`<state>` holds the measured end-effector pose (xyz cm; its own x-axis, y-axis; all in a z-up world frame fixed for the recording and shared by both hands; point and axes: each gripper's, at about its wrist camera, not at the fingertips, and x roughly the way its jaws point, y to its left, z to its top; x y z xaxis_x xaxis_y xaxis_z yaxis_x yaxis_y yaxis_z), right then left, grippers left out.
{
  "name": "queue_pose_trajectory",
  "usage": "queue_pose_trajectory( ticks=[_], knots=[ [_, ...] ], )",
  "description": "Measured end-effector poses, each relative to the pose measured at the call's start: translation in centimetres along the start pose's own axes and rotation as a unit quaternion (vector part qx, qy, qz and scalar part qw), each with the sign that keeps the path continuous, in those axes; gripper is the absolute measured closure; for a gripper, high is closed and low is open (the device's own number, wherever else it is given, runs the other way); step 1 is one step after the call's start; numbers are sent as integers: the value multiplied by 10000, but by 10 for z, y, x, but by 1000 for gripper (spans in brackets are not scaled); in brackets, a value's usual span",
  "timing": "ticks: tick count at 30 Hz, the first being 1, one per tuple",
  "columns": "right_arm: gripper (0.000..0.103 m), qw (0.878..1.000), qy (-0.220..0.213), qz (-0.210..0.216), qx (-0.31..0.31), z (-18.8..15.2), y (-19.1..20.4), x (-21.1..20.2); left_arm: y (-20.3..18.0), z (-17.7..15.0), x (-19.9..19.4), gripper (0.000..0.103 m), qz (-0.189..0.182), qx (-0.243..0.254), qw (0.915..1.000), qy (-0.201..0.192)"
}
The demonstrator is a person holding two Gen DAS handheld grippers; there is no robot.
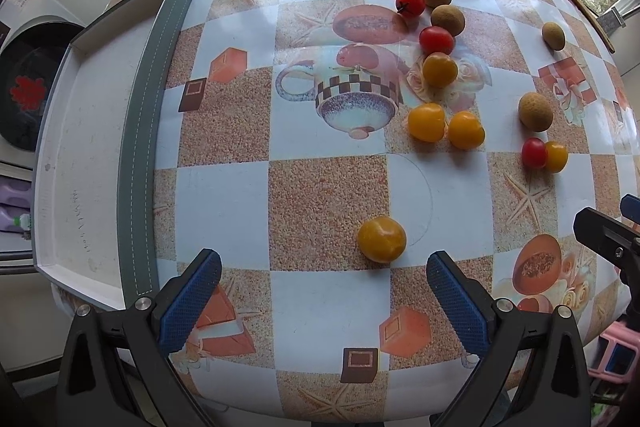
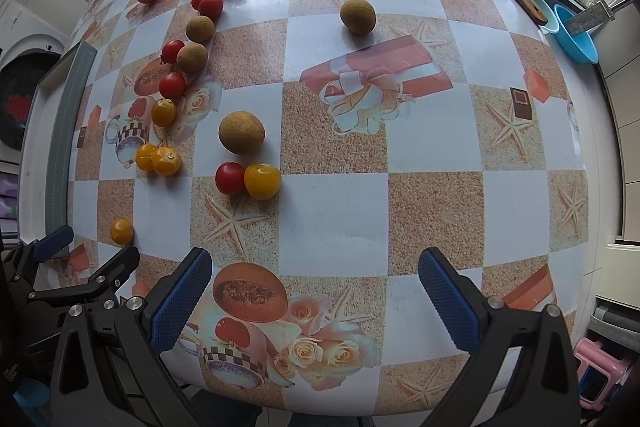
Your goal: Organize fruits
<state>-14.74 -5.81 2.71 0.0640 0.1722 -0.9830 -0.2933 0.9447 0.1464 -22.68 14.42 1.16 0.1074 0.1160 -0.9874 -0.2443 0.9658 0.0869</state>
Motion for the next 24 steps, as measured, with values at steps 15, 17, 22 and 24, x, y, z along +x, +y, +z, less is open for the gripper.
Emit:
queue_pose_trajectory(
  ticks=[15, 17, 22, 24],
  knots=[
    [0, 9992, 327, -215, 76, 0, -4, 10, -8, 8, 19, 0, -38, -93, 9999, -2],
    [0, 9994, 307, -123, 59, -1, -6, 10, -7, 9, 22, 0, -115, -145, 9998, 6],
    [0, 9998, 197, -7, -12, -2, -4, 12, -13, 15, 30, 0, -44, -10, 10000, -84],
    [0, 9998, 209, 5, -25, -1, -3, 13, -18, 20, 31, 0, -13, 66, 9999, -140]
  ],
)
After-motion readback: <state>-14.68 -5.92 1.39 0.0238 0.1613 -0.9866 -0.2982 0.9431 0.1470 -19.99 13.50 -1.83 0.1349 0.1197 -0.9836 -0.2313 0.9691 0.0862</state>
